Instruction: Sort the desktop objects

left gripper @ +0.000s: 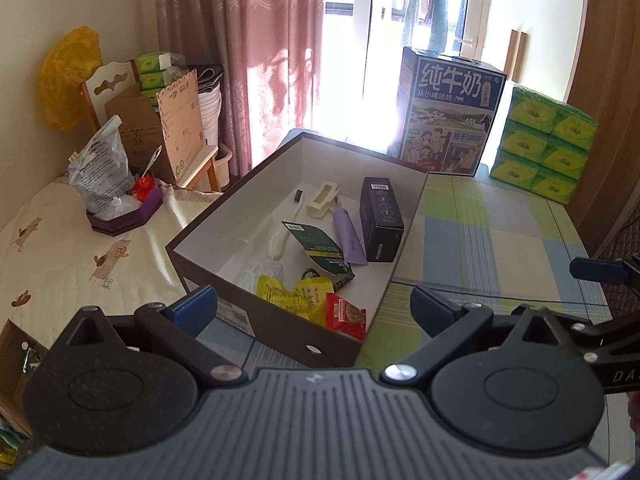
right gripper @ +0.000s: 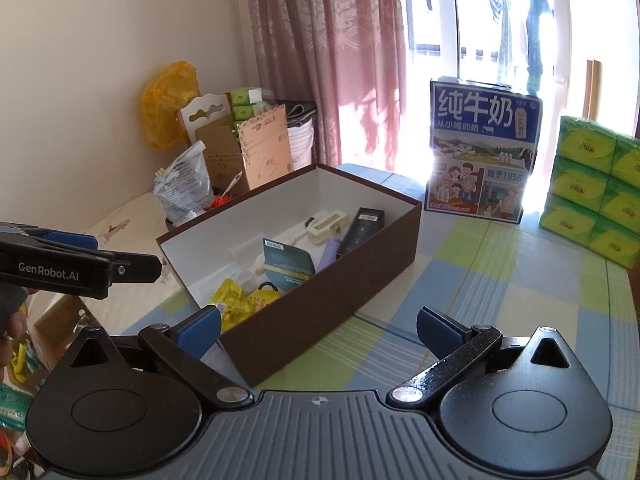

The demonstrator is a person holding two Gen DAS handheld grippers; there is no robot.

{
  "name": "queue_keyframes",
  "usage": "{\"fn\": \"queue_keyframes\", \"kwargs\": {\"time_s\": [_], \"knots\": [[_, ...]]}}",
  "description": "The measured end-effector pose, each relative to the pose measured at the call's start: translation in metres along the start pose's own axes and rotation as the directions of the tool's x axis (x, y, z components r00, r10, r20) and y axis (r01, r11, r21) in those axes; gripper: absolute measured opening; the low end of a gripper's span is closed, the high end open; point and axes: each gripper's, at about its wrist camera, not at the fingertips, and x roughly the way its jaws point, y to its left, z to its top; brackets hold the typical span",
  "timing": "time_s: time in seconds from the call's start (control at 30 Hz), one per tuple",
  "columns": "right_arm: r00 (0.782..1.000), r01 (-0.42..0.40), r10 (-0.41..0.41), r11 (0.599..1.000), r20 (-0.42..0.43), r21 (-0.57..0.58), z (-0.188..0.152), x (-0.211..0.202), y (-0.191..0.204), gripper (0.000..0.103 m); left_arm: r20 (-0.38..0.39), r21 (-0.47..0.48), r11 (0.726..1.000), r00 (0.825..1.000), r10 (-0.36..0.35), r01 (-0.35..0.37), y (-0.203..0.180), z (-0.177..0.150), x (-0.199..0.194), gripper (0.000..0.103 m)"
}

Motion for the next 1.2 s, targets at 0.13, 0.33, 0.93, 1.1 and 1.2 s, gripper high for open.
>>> {"fn": "queue_keyframes", "kwargs": {"time_s": [0.13,0.33,0.93,1.1,1.2], "knots": [[1.000,-0.019,0.019,1.000,-0.001,-0.012,-0.004,-0.010,-0.007,0.101,-0.007,-0.006,1.000,1.000,0.023,-0.023,-0.013,-0.009,-0.010,0.102],[0.999,-0.048,0.048,0.998,-0.006,-0.034,-0.010,-0.022,-0.017,0.101,-0.031,-0.019,0.998,0.998,0.054,-0.054,-0.031,-0.023,-0.020,0.102],[0.995,-0.104,0.103,0.991,-0.009,-0.087,-0.031,-0.049,-0.039,0.101,-0.031,-0.058,0.988,0.989,0.143,-0.145,-0.074,-0.047,-0.052,0.102],[0.994,-0.109,0.108,0.989,-0.008,-0.096,-0.034,-0.054,-0.043,0.101,-0.026,-0.069,0.985,0.987,0.156,-0.157,-0.080,-0.052,-0.057,0.102],[0.994,-0.112,0.112,0.989,-0.010,-0.098,-0.036,-0.056,-0.045,0.101,-0.027,-0.073,0.984,0.987,0.161,-0.163,-0.083,-0.054,-0.058,0.102]]}}
